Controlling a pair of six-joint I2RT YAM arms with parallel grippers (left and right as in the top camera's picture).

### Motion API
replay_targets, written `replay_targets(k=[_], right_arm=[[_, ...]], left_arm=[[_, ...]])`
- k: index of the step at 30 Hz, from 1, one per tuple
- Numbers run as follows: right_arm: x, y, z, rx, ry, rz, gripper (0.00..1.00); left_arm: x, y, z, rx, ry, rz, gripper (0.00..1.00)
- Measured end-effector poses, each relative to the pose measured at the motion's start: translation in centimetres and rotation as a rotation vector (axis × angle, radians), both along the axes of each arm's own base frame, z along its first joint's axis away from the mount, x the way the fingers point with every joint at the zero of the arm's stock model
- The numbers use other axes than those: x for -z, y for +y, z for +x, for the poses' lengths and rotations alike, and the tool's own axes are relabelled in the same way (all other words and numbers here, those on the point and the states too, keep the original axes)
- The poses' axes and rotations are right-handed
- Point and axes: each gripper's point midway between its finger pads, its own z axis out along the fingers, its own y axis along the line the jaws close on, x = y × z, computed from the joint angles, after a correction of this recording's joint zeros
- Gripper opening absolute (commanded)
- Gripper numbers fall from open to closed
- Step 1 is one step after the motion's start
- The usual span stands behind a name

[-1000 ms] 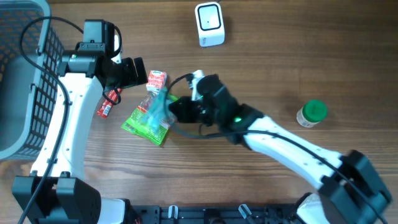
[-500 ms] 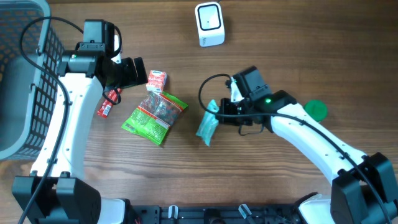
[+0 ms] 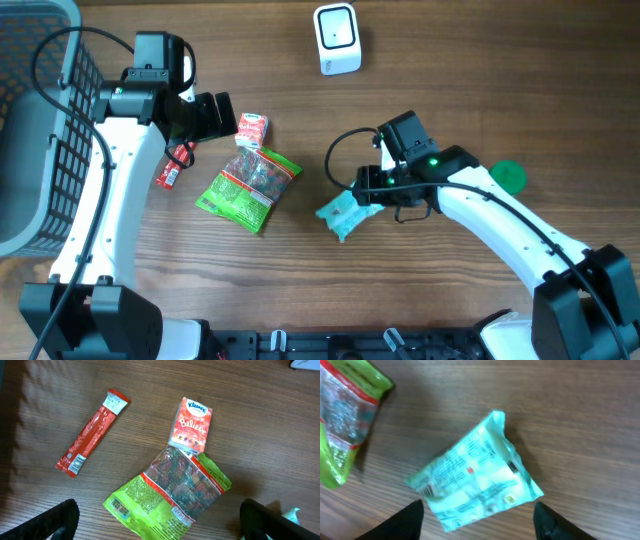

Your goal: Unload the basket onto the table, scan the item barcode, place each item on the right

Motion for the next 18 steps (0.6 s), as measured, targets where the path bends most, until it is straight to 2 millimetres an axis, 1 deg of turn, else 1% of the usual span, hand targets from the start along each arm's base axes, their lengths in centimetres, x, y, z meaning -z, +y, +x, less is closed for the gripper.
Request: replay_targets(k=[1,2,3,5,7,8,9,14,16,18], right_arm=[[-0.3,0.0,0.0,0.0,0.006,-0.004,0.66],[-0.9,0.1,0.2,0.002,0.004,-0.001,0.59],[-1.6,0.3,0.4,0.0,0.002,0.007,0.49],[-3.4,1.4,1.3,-0.019,-0.026,0.054,0.21],[-5.5,3.1,2.0,-0.068,-0.06,0.141,0.12],[-6.2,3.9,1.9,-0.096,-0.062,0.185,0.06],[-6.7,4.7,1.3,-0.14,-0.051,0.234,0.04],[-7.2,6.6,-0.3,-0.254,-0.038,0.3,0.04],[-6.8,7.4,-1.2,-0.305,-0.027,0.309,0.04],[-6.0,7.9,-1.7,-0.338,-0.015,0.312,0.04]], left_arm=[[0.0,0.0,0.0,0.0,-0.001,0.0,1.0],[0.0,0.0,0.0,0.0,0.0,0.0,1.0],[0.0,0.0,0.0,0.0,0.0,0.0,1.0],[0.0,0.0,0.0,0.0,0.0,0.0,1.0],[0.0,0.0,0.0,0.0,0.0,0.0,1.0],[0.0,0.0,0.0,0.0,0.0,0.0,1.0],[0.0,0.0,0.0,0.0,0.0,0.0,1.0],[0.0,0.0,0.0,0.0,0.0,0.0,1.0],[0.0,0.0,0.0,0.0,0.0,0.0,1.0],[0.0,0.0,0.0,0.0,0.0,0.0,1.0]])
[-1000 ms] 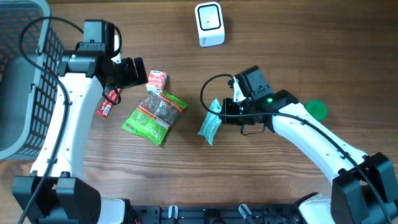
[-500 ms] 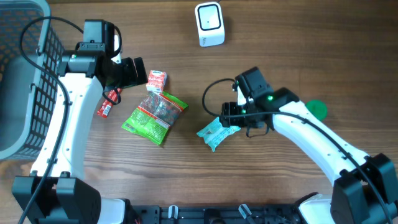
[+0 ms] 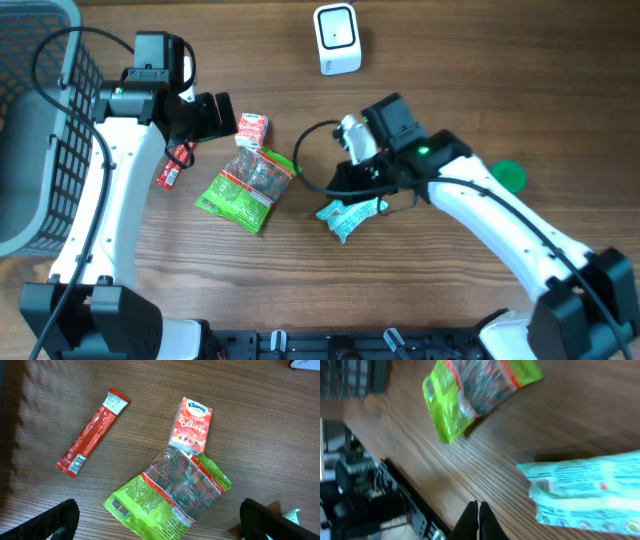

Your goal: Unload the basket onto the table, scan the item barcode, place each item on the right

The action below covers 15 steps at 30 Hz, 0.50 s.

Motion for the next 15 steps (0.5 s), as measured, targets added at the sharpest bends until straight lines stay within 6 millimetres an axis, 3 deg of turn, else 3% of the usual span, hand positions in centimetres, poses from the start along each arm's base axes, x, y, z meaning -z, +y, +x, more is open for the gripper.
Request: replay_targets(k=[7,15], right_arm=[[6.7,-0.1,-1.5,-0.085,0.123,-0.049,0.04],[11.6,-0.8,-1.8,-0.117,0.247,-0.043,0.04]], left_arm=[[0.0,0.0,0.0,0.0,0.0,0.0,1.0],[0.0,0.0,0.0,0.0,0.0,0.0,1.0]])
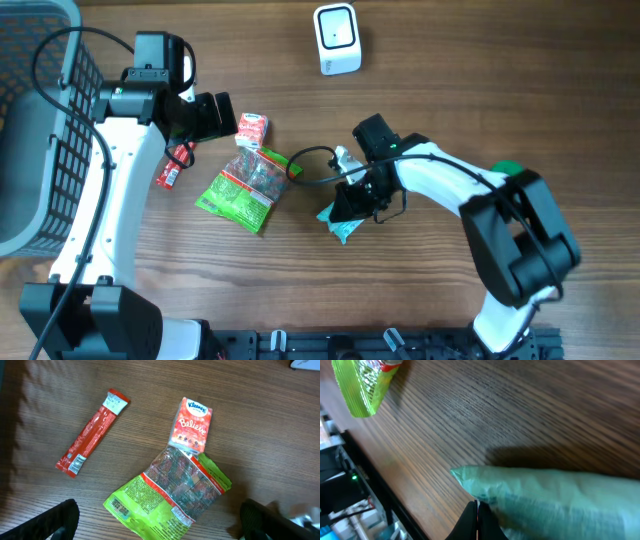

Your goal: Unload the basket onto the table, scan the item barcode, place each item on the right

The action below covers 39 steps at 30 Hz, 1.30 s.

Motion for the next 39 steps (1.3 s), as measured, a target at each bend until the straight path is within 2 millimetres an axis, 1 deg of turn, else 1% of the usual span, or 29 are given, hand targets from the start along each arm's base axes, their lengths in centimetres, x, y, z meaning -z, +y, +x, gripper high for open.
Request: replay_targets(k=[5,11,13,15,17,18,21,23,24,28,32,39], right_arm=[[1.4,0.7,-0.9,-0.035,0.055,0.041,0.04],[1.2,0.3,-1.2,-0.052,0.068,0.022,0.04],[1.0,0.2,-0.9,-0.054,0.059,-0.002,0.04],[0.2,0.3,-0.4,-0.058,0.046,-0.008,0.04],[-1.5,0.7,0.7,-0.06,-0.008,0.013,0.04],[-2.6,1.1,1.3,-0.061,-0.044,0.032,0.04],[-5.3,1.6,2.5,-0.059,-0.123,0.072,0.04],[-6.3,1.7,2.8,-0.059,-0.15,0.086,0.04],[-6.4,1.8,2.8,-0.059,-0.153,0.088,0.04],[-6.3,1.6,2.8,-0.058,-0.155,0.079,0.04],[-5.6,1.1,3.0,-0.054,-0.17,0.039,0.04],[-2.2,-0.4,3.3,-0.009,-0.216,-0.047,0.04]], left_arm=[[0.0,0.0,0.0,0.0,0.0,0.0,1.0],[0.0,0.0,0.0,0.0,0.0,0.0,1.0],[0.0,0.0,0.0,0.0,0.0,0.0,1.0],[0.0,0.0,0.0,0.0,0.0,0.0,1.0],[0.0,0.0,0.0,0.0,0.0,0.0,1.0],[0.0,0.0,0.0,0.0,0.0,0.0,1.0],[0.0,0.0,0.0,0.0,0.0,0.0,1.0],[0.0,0.0,0.0,0.0,0.0,0.0,1.0],[0.0,0.0,0.0,0.0,0.0,0.0,1.0],[0.0,0.0,0.0,0.0,0.0,0.0,1.0],[0.0,0.0,0.0,0.0,0.0,0.0,1.0],[0.0,0.0,0.0,0.0,0.0,0.0,1.0]])
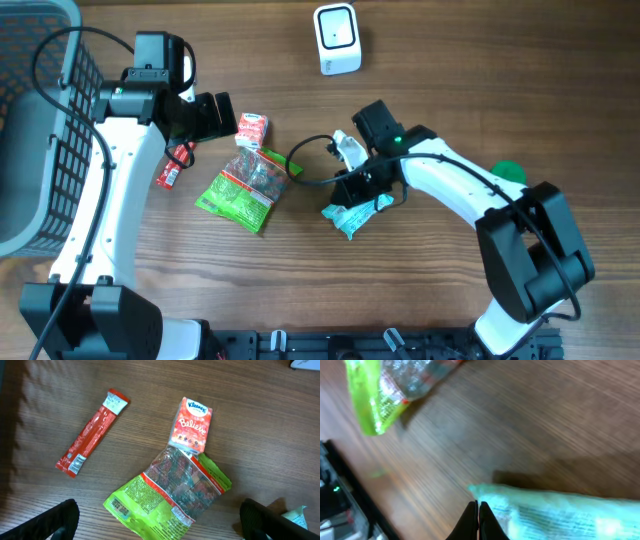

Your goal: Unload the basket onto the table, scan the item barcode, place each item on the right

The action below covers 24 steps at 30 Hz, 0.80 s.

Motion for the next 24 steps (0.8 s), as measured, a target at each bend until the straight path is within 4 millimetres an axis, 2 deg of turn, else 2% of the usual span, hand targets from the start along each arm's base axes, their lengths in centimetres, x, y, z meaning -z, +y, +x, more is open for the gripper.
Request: replay_targets(k=[5,11,15,20,24], right_arm=[[1.6,-0.2,0.2,0.02,-0.04,0.007,0.04],[1.5,-0.1,0.0,0.029,-0.021,0.018,0.04],[0.2,-0.1,-0.5,0.034,0.032,0.035,0.04],[-3.1,-0.6,-1.1,0.041,0.028,0.032,0.04],[-3.1,-1.8,-1.6,0.054,0.038,-0.035,0.04]], left_arm=[[0.0,0.0,0.0,0.0,0.0,0.0,1.0],[0.0,0.0,0.0,0.0,0.0,0.0,1.0],[0.0,0.0,0.0,0.0,0.0,0.0,1.0],[0.0,0.0,0.0,0.0,0.0,0.0,1.0],[0.0,0.0,0.0,0.0,0.0,0.0,1.0]])
